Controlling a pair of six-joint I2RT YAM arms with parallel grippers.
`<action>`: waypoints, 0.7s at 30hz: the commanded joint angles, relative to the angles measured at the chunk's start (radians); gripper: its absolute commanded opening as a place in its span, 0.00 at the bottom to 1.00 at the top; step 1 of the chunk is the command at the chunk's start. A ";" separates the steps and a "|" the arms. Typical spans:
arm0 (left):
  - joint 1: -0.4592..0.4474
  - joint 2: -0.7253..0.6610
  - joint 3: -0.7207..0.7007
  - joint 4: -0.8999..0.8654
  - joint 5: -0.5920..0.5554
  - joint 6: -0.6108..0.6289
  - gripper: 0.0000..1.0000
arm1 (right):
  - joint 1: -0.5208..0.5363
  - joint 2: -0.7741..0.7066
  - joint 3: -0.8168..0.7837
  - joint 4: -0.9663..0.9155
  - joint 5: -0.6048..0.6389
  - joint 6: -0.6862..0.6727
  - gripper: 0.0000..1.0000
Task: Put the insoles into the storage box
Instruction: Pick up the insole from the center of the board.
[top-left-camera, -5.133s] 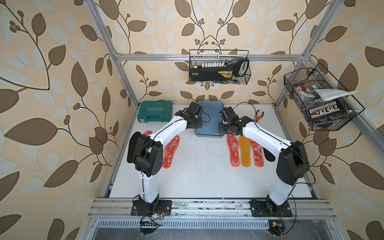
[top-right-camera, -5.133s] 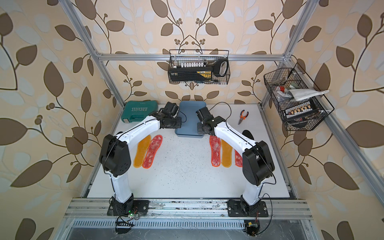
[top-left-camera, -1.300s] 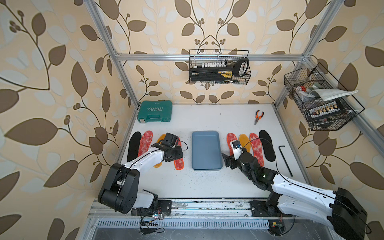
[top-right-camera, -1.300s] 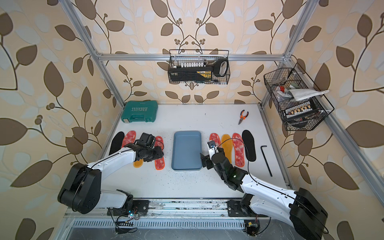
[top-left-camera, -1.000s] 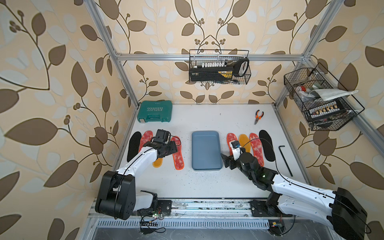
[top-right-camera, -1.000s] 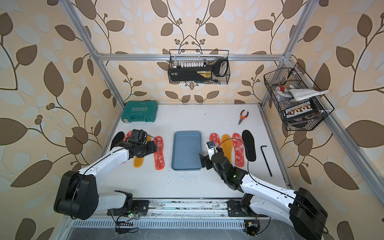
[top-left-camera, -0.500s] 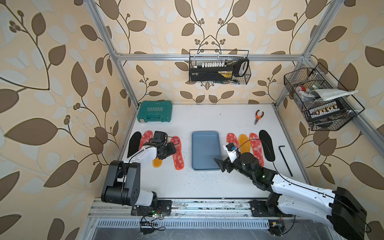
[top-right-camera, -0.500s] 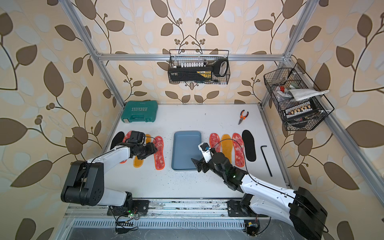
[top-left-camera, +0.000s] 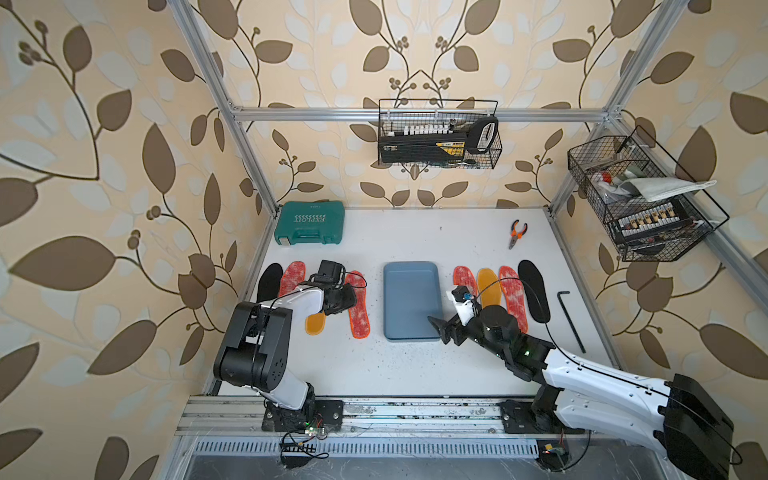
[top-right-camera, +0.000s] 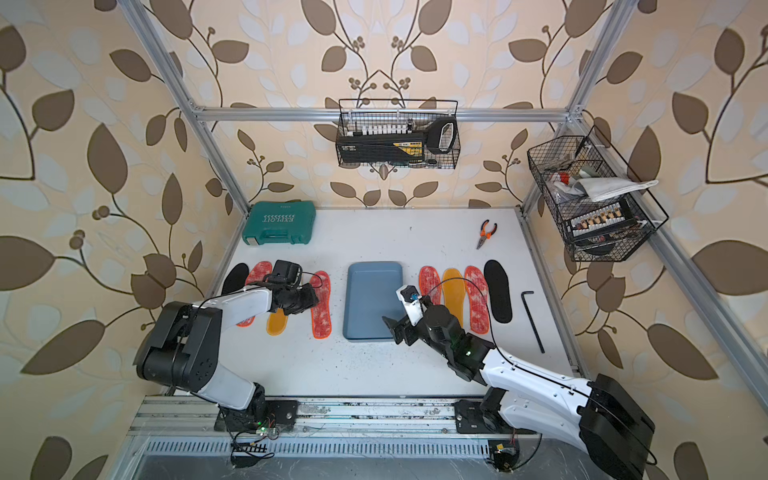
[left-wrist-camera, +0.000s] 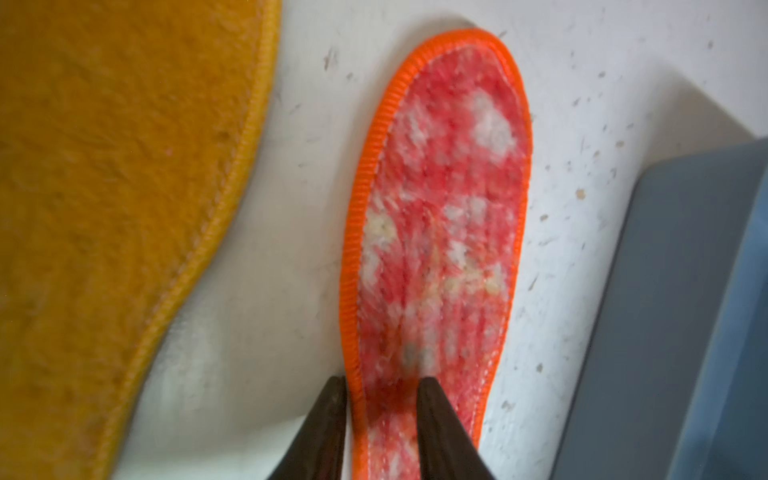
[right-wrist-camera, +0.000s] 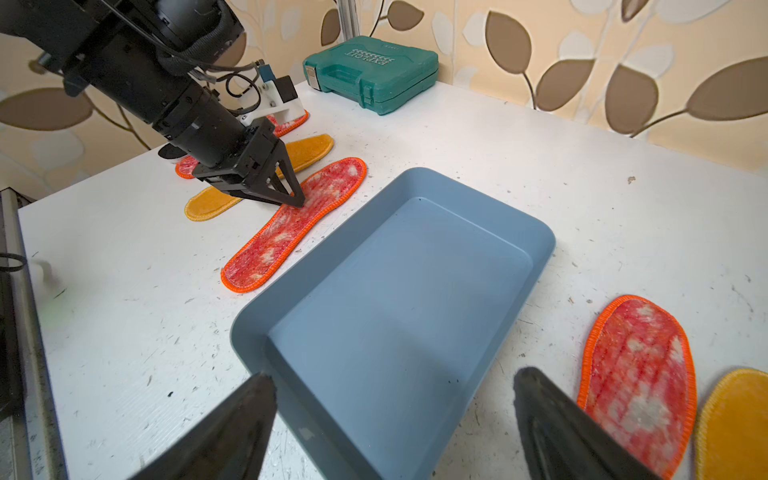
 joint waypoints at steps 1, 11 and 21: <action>-0.022 0.034 0.017 -0.072 -0.067 0.003 0.13 | 0.004 -0.016 0.000 0.000 0.024 -0.004 0.92; -0.024 -0.018 0.019 -0.082 -0.031 0.003 0.00 | 0.005 -0.021 0.003 -0.009 0.045 -0.002 0.92; -0.024 -0.248 0.007 -0.151 -0.004 0.035 0.00 | 0.005 -0.067 -0.015 -0.025 0.158 0.018 0.92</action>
